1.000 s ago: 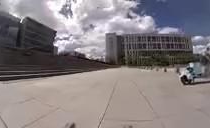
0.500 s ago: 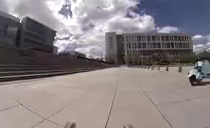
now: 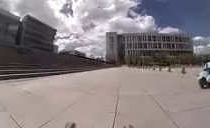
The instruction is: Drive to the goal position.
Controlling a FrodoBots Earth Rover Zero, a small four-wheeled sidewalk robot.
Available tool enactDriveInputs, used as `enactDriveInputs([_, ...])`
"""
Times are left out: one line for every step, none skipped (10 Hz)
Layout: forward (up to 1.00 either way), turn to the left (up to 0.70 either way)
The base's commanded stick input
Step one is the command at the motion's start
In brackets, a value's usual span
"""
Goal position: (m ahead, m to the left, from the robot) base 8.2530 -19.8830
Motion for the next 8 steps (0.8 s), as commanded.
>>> enactDriveInputs([0.7, 0.0])
enactDriveInputs([0.7, 0.0])
enactDriveInputs([0.7, 0.0])
enactDriveInputs([0.7, 0.0])
enactDriveInputs([0.7, 0.0])
enactDriveInputs([0.7, 0.0])
enactDriveInputs([0.7, 0.0])
enactDriveInputs([0.7, -0.16])
